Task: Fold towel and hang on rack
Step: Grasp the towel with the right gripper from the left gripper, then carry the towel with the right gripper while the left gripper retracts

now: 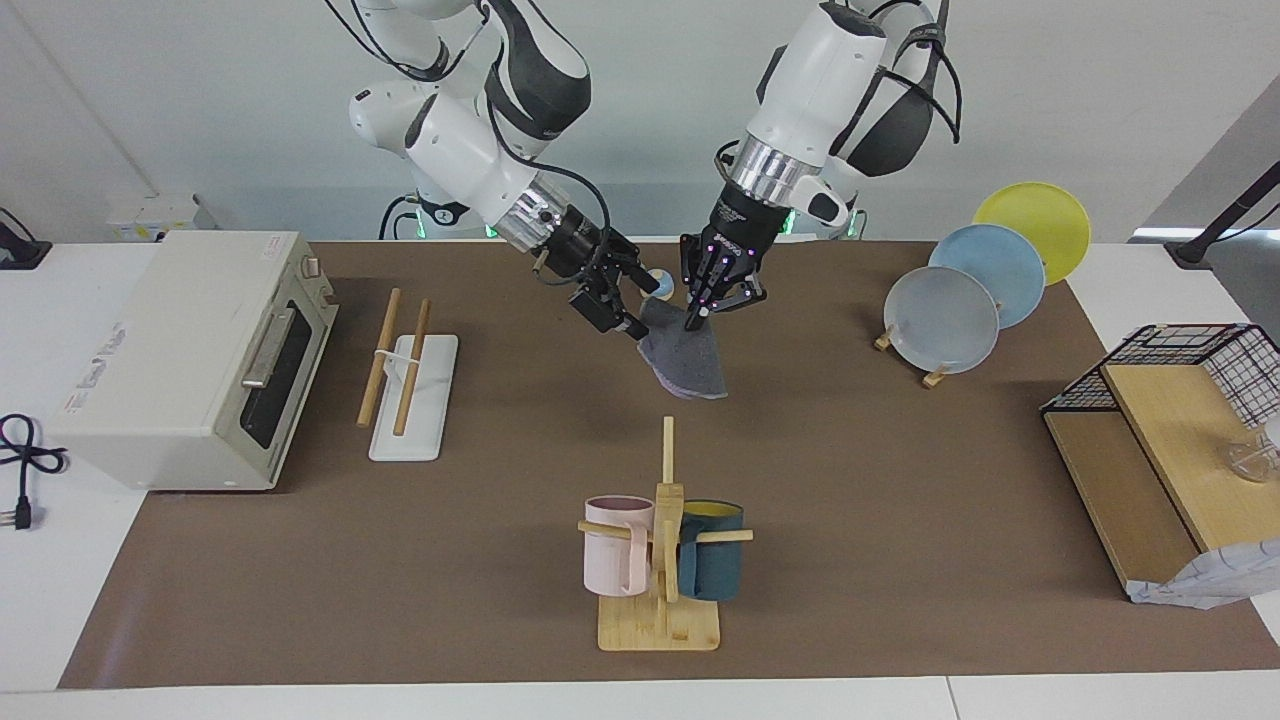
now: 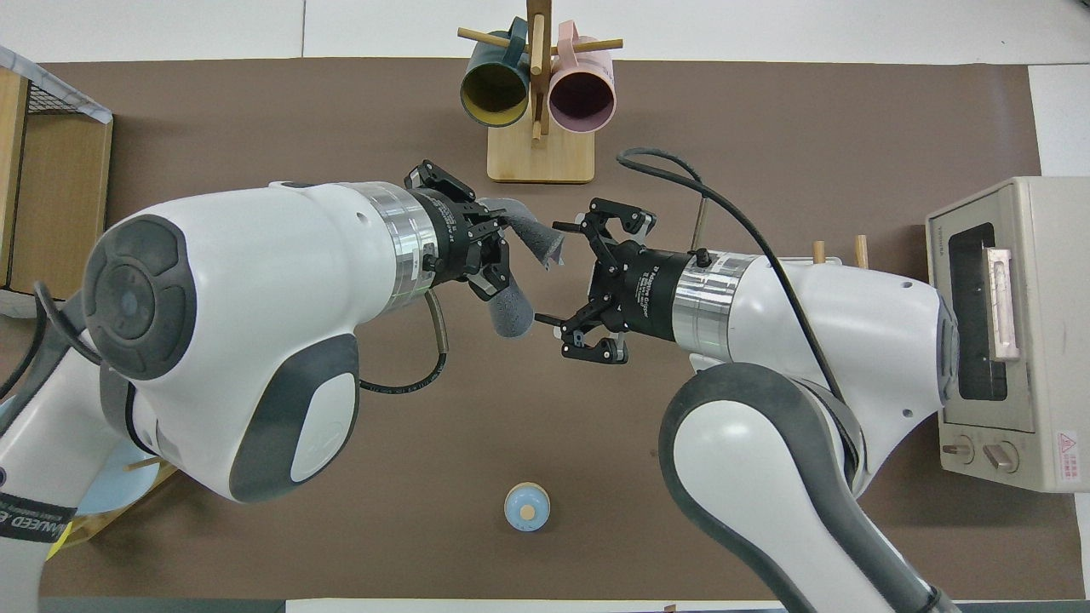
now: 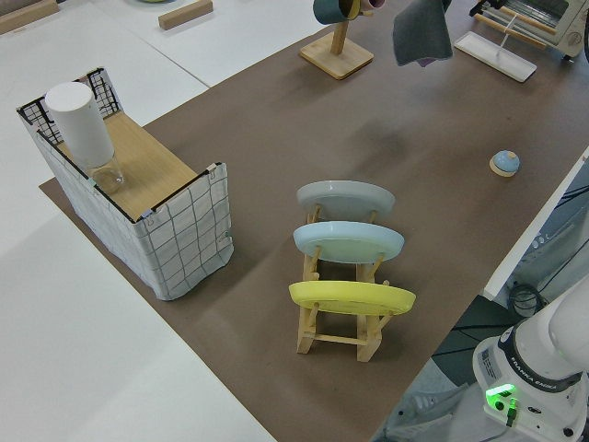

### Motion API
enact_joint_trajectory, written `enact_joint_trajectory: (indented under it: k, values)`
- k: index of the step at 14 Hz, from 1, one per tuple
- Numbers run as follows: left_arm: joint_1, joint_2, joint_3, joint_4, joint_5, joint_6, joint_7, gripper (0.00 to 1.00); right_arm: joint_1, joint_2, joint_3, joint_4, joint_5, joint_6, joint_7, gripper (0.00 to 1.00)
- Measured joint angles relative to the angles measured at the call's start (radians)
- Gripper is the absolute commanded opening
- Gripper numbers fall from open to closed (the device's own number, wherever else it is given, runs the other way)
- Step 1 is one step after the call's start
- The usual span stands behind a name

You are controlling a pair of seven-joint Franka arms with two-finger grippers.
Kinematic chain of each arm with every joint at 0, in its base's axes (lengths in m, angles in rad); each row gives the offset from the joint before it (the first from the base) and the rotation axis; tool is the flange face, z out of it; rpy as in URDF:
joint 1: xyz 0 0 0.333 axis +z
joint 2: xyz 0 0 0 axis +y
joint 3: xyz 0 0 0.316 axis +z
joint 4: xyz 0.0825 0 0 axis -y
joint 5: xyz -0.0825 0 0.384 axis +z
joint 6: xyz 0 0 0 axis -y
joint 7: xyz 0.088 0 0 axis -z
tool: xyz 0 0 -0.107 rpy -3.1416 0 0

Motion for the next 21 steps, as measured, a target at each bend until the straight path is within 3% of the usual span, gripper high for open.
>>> enact_joint_trajectory:
  k: [6,7,10,14,21]
  values:
    - [0.0,-0.003,0.0,-0.003,0.0,0.0,-0.009,0.0,0.014,0.062,0.0,0.08,0.0,0.048,-0.02,1.0]
    - [0.0,-0.003,0.0,-0.003,0.0,0.0,-0.011,0.0,0.014,0.068,0.0,0.089,0.0,0.058,-0.02,0.95]
    - [0.0,-0.003,0.0,-0.003,0.0,0.0,-0.019,0.0,0.015,0.082,0.0,0.096,0.0,0.088,-0.055,0.61]
    - [0.0,-0.003,0.0,-0.003,0.0,0.0,-0.03,0.0,0.015,0.11,0.0,0.104,0.0,0.091,-0.114,0.0]
    - [0.0,-0.003,0.0,-0.003,0.0,0.0,-0.04,0.0,0.012,0.117,-0.002,0.122,0.0,0.091,-0.163,0.0]
